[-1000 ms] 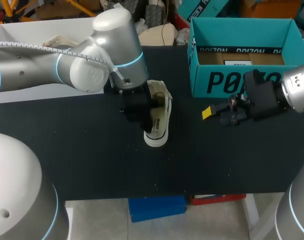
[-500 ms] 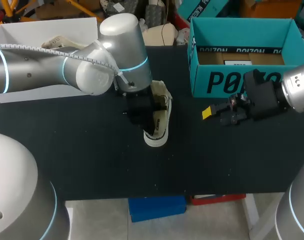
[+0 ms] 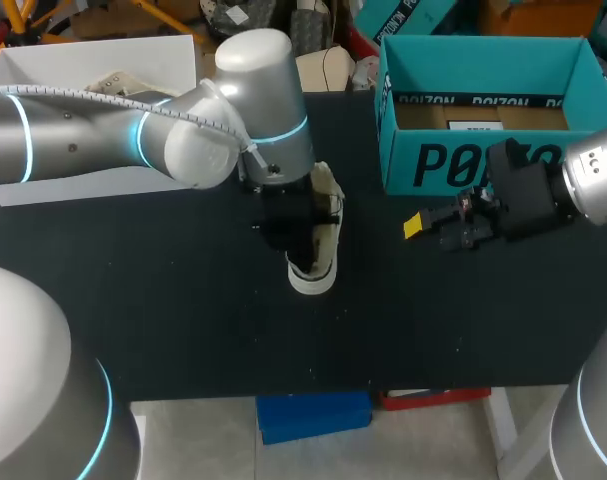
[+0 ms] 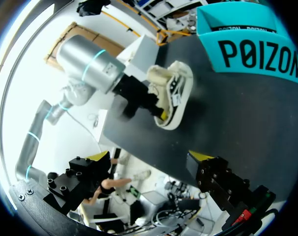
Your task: Take the shoe out of the shoebox, open the shoe tongue, remove and reinsert the insole, then place the shoe into the shoebox
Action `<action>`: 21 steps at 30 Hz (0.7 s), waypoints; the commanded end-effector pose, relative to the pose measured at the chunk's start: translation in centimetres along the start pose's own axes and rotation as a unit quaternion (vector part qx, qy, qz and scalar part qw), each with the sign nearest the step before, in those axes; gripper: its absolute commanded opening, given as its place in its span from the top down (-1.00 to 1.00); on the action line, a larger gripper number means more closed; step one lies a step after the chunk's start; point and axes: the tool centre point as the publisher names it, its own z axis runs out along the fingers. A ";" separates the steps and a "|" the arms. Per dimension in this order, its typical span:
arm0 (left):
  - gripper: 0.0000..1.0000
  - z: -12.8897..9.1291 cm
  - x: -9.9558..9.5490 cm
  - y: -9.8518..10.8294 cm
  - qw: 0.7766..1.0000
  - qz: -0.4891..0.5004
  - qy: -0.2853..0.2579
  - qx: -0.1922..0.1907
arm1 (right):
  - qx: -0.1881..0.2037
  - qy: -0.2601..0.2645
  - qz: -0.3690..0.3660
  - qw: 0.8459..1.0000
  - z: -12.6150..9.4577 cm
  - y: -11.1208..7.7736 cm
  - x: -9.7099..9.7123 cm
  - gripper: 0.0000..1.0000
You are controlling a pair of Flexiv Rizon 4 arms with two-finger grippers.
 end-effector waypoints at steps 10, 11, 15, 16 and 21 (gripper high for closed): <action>1.00 -10.0 -0.6 2.3 0.949 -0.162 -0.270 0.009 | 0.001 -0.001 0.000 1.000 0.0 0.1 0.1 -1.00; 1.00 -10.8 -0.7 2.5 0.935 -0.187 -0.301 0.019 | 0.001 -0.001 0.000 1.000 0.0 0.1 0.1 -1.00; 1.00 -13.6 -1.0 4.0 0.897 -0.244 -0.368 0.021 | 0.001 -0.001 0.000 1.000 0.0 0.1 0.1 -1.00; 1.00 -14.1 -1.1 4.4 0.888 -0.258 -0.381 0.020 | 0.001 -0.001 0.000 1.000 0.0 0.1 0.1 -1.00; 1.00 -15.5 -1.0 6.7 0.829 -0.353 -0.433 0.028 | 0.001 -0.001 0.000 1.000 0.0 0.1 0.1 -1.00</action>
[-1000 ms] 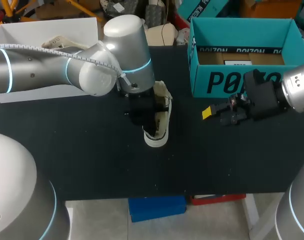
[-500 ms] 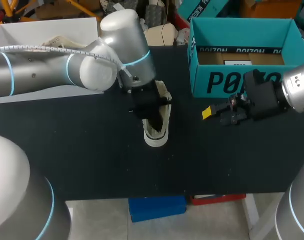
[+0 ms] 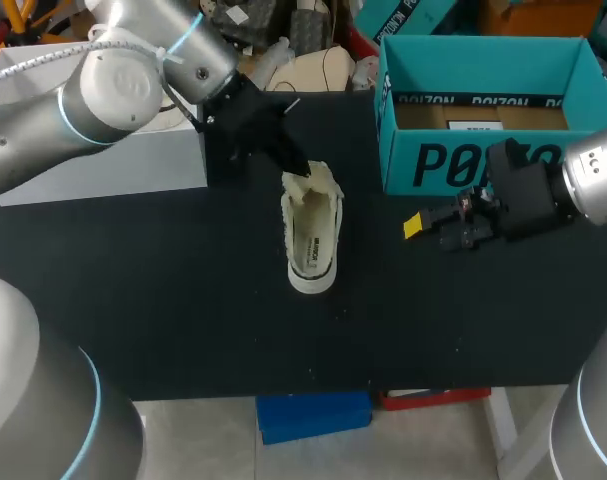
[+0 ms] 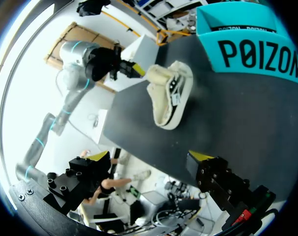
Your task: Take the shoe out of the shoebox, open the shoe tongue, remove and reinsert the insole, then place the shoe into the shoebox
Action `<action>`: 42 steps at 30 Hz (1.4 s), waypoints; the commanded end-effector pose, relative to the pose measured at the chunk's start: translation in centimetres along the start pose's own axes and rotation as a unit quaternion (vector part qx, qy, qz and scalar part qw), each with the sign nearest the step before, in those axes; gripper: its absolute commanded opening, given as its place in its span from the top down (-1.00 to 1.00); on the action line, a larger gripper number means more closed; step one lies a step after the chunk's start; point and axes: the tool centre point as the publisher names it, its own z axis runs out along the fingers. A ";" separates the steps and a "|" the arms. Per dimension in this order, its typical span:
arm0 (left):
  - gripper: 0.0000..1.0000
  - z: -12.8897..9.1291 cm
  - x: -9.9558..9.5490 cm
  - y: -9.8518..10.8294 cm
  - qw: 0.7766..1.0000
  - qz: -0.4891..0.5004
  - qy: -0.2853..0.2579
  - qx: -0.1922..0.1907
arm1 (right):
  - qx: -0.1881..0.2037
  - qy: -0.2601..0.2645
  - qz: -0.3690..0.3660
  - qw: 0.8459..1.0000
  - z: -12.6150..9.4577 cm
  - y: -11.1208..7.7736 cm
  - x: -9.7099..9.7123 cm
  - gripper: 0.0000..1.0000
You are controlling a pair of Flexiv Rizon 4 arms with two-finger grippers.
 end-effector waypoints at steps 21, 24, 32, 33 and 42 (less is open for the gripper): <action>1.00 0.5 -4.6 7.8 0.986 -0.152 -0.030 -0.063 | 0.001 -0.001 0.000 1.000 0.0 0.1 0.1 -1.00; 1.00 0.7 -4.5 8.4 0.990 -0.127 0.011 -0.054 | 0.001 -0.001 0.000 1.000 0.0 0.1 0.1 -1.00; 1.00 2.6 -4.7 9.4 0.993 -0.065 0.096 -0.034 | 0.001 -0.001 0.000 1.000 0.0 0.1 0.1 -1.00; 1.00 3.0 -4.8 9.3 0.993 -0.064 0.097 -0.030 | 0.001 -0.001 0.000 1.000 0.0 0.1 0.1 -1.00; 1.00 5.9 -4.2 6.6 0.981 0.022 0.179 0.072 | 0.001 -0.001 0.000 1.000 0.0 0.1 0.1 -1.00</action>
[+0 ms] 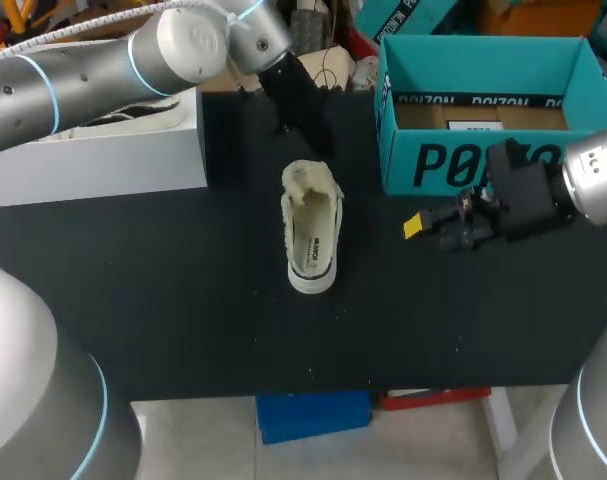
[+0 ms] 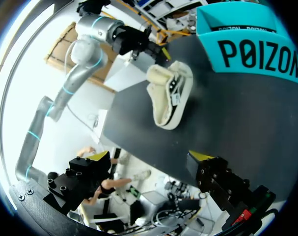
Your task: Take the shoe out of the shoebox, open the shoe tongue, remove and reinsert the insole, then place the shoe into the shoebox
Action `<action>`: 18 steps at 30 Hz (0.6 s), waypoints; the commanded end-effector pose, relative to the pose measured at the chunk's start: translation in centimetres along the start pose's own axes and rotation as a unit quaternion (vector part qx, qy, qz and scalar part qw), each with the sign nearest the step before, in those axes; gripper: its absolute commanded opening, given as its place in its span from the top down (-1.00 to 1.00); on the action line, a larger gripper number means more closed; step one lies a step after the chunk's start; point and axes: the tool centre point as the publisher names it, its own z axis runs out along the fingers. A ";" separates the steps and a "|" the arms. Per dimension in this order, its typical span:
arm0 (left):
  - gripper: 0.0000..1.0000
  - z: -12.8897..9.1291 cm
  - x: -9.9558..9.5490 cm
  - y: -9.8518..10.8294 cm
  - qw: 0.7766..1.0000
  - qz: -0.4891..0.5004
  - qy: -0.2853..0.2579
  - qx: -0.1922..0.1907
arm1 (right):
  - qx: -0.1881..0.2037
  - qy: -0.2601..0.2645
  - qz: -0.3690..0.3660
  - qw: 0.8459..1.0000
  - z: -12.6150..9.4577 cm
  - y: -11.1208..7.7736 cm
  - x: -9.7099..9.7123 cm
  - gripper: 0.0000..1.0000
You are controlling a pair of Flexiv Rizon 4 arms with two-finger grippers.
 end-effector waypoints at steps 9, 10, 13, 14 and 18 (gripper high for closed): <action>1.00 -0.5 2.2 -1.3 0.993 0.027 0.107 0.039 | 0.001 -0.001 0.000 1.000 0.0 0.1 0.1 -1.00; 1.00 -0.8 2.5 -1.0 0.993 0.025 0.107 0.038 | 0.001 -0.001 0.000 1.000 0.0 0.1 0.1 -1.00; 1.00 -0.8 3.5 -1.1 0.993 0.025 0.108 0.033 | 0.001 -0.001 0.000 1.000 0.0 0.1 0.1 -1.00; 1.00 -0.5 3.8 -1.3 0.993 0.026 0.106 0.033 | 0.001 -0.001 0.000 1.000 0.0 0.1 0.1 -1.00; 1.00 0.7 4.9 -1.7 0.994 0.033 0.099 0.026 | 0.001 -0.001 0.000 1.000 0.0 0.1 0.1 -1.00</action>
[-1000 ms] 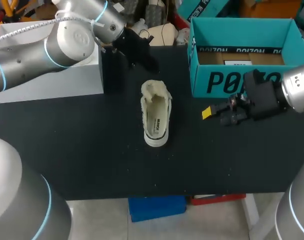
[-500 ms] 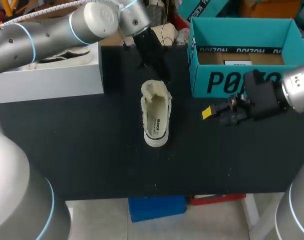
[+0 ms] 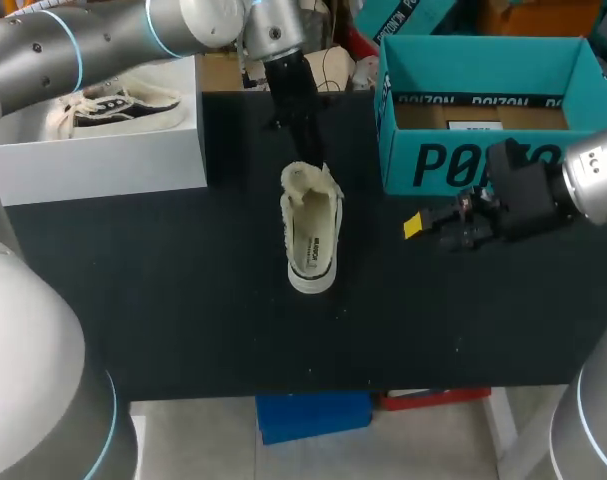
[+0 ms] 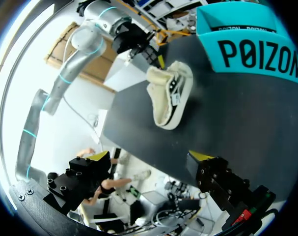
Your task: Take the shoe out of the shoebox, open the shoe tongue, remove and reinsert the insole, then place the shoe into the shoebox
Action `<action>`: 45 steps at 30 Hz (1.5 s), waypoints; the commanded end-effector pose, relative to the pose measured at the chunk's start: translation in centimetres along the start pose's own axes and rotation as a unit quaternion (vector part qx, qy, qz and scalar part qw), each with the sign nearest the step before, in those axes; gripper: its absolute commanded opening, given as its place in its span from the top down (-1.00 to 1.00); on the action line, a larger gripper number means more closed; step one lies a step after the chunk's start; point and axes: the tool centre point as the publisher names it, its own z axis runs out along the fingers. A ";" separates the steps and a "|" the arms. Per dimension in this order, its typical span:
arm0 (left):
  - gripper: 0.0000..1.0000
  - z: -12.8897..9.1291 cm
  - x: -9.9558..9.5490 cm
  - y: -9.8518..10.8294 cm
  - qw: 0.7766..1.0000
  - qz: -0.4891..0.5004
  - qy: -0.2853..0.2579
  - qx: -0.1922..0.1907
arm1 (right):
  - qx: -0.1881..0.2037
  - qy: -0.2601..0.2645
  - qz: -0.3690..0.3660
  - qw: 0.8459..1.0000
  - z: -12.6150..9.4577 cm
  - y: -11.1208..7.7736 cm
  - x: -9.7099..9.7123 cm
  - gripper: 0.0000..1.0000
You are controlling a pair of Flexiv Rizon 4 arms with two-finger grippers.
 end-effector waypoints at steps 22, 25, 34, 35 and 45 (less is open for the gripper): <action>1.00 1.0 1.0 -0.4 0.978 0.020 -0.142 -0.153 | 0.001 -0.001 0.000 1.000 0.0 0.1 0.1 -1.00; 1.00 -0.6 1.8 -0.2 0.967 0.007 -0.156 -0.201 | 0.001 -0.001 0.000 1.000 0.0 0.1 0.1 -1.00; 1.00 -0.4 4.7 -0.1 0.961 -0.006 -0.142 -0.239 | 0.001 -0.001 0.000 1.000 0.0 0.1 0.1 -1.00; 1.00 0.0 4.6 -0.1 0.961 -0.006 -0.143 -0.235 | 0.001 -0.001 0.000 1.000 0.0 0.1 0.1 -1.00; 1.00 4.0 3.8 -0.6 0.967 0.005 -0.141 -0.214 | 0.001 -0.001 0.000 1.000 0.0 0.1 0.1 -1.00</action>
